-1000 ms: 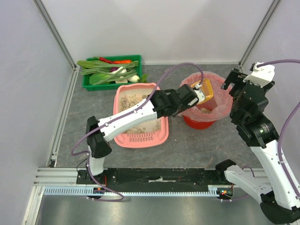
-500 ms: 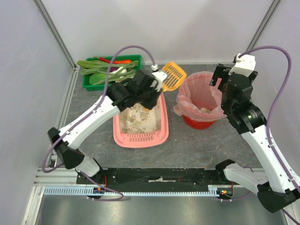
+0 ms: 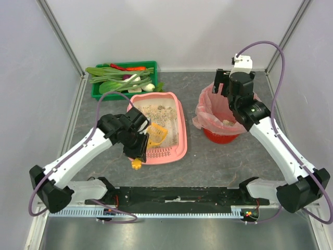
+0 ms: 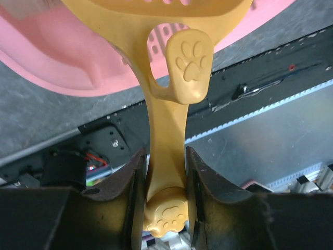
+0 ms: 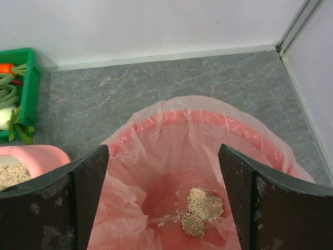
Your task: Clean the litter box
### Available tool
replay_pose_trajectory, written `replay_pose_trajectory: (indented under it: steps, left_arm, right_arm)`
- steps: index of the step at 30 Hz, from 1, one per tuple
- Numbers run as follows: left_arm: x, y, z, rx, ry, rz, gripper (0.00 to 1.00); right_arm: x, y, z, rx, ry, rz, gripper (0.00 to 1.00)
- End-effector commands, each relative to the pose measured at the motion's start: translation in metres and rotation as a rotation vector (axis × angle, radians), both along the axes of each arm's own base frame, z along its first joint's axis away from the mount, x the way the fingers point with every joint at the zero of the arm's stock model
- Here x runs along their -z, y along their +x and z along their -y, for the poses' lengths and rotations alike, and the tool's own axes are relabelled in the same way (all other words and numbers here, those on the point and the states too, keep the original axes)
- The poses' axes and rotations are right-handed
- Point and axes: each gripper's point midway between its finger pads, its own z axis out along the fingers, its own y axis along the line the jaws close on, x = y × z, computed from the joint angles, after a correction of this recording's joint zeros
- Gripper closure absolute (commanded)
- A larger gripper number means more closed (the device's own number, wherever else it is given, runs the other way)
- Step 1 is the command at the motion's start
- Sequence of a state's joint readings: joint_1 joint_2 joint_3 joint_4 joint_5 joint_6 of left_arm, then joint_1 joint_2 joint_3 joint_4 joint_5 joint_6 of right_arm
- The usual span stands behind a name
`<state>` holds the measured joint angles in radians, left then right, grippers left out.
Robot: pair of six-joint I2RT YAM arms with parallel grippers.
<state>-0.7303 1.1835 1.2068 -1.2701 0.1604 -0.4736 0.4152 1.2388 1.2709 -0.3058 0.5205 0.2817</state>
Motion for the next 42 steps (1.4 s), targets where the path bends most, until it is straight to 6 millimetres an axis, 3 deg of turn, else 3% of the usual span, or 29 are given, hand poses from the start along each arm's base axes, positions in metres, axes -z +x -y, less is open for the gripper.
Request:
replay_pose_trajectory:
  steps: [1, 6, 10, 13, 14, 19, 27, 42]
  left_arm:
    - [0.01, -0.015, 0.003, -0.077, 0.013, -0.176, 0.98]
    - [0.016, -0.002, 0.009, -0.11, -0.016, -0.287, 0.98]
    - [0.015, 0.022, 0.012, -0.179, -0.049, -0.382, 0.98]
    - [0.009, 0.044, 0.016, -0.198, -0.065, -0.423, 0.98]
    - [-0.002, 0.051, 0.018, -0.199, -0.073, -0.417, 0.98]
    - [-0.014, 0.072, 0.019, -0.254, -0.101, -0.498, 0.98]
    - [-0.014, 0.082, 0.012, -0.403, -0.128, -0.584, 0.98]
    - [0.02, 0.082, 0.003, -0.475, -0.001, -0.675, 0.98]
  right_arm:
    - [-0.032, 0.003, -0.011, -0.038, 0.095, 0.104, 0.05]
    - [-0.028, -0.011, 0.001, -0.001, 0.088, 0.107, 0.05]
    - [-0.029, -0.02, 0.016, 0.052, 0.065, 0.113, 0.05]
    - [-0.03, -0.027, 0.025, 0.089, 0.057, 0.123, 0.05]
    - [-0.03, -0.028, 0.028, 0.1, 0.052, 0.125, 0.05]
    - [-0.025, -0.036, 0.042, 0.165, 0.029, 0.124, 0.05]
    - [-0.022, -0.036, 0.051, 0.207, -0.011, 0.125, 0.05]
    - [-0.014, -0.021, 0.044, 0.179, -0.077, 0.101, 0.04]
